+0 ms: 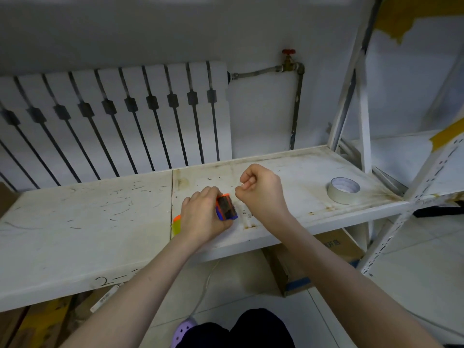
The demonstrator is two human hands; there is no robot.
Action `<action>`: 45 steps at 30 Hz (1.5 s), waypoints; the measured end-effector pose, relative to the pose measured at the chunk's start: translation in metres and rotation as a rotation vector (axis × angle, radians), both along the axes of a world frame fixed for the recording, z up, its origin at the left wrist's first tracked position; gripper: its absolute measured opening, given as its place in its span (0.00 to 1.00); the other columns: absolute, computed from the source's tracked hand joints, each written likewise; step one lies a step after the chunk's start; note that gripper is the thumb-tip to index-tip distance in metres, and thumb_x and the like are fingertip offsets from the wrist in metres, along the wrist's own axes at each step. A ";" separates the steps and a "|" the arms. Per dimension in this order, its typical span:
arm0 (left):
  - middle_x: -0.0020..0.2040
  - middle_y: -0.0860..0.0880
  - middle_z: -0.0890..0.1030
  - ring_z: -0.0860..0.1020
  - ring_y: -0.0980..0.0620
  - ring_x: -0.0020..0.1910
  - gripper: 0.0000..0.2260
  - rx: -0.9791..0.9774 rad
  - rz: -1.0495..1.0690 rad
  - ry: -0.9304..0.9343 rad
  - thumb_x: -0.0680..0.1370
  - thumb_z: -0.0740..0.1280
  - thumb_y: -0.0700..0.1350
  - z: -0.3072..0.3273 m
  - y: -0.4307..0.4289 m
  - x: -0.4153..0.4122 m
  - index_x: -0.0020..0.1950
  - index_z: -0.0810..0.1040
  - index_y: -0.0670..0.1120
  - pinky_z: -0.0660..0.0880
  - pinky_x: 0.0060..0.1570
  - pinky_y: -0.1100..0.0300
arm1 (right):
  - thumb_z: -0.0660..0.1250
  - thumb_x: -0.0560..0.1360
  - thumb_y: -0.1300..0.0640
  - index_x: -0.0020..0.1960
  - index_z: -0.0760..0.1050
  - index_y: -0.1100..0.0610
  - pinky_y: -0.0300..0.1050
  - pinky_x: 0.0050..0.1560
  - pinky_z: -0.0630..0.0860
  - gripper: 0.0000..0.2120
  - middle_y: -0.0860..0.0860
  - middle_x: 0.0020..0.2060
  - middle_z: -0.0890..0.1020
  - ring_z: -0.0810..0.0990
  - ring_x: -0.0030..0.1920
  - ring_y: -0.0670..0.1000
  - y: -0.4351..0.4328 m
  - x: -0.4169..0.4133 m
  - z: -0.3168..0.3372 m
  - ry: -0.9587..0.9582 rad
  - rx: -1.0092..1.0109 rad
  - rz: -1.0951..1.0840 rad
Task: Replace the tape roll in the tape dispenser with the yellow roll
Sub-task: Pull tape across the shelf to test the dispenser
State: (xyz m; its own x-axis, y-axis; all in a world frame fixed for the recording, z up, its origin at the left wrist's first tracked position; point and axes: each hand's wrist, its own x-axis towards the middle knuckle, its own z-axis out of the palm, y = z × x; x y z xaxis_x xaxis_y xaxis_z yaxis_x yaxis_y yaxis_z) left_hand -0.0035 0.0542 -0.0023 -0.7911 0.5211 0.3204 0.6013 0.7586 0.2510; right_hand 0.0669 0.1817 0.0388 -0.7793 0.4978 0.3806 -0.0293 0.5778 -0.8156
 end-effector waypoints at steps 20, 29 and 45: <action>0.50 0.55 0.77 0.72 0.56 0.44 0.27 0.246 -0.031 -0.092 0.60 0.77 0.57 0.000 -0.015 0.004 0.55 0.74 0.51 0.74 0.43 0.60 | 0.75 0.68 0.58 0.40 0.74 0.56 0.28 0.33 0.74 0.09 0.48 0.31 0.77 0.76 0.29 0.39 0.019 -0.003 -0.015 0.084 -0.223 0.065; 0.51 0.56 0.75 0.72 0.56 0.47 0.26 0.290 -0.057 -0.218 0.61 0.78 0.54 0.008 -0.017 0.002 0.55 0.72 0.51 0.69 0.40 0.66 | 0.73 0.69 0.57 0.40 0.73 0.55 0.40 0.36 0.77 0.08 0.52 0.33 0.80 0.79 0.33 0.48 0.024 -0.009 -0.028 0.004 -0.348 0.057; 0.52 0.55 0.77 0.75 0.50 0.52 0.26 0.516 -0.080 -0.410 0.61 0.81 0.49 0.010 -0.023 0.000 0.54 0.74 0.51 0.77 0.48 0.56 | 0.71 0.71 0.56 0.45 0.75 0.59 0.37 0.36 0.78 0.09 0.50 0.34 0.81 0.80 0.33 0.45 0.004 -0.019 -0.054 -0.038 -0.496 0.068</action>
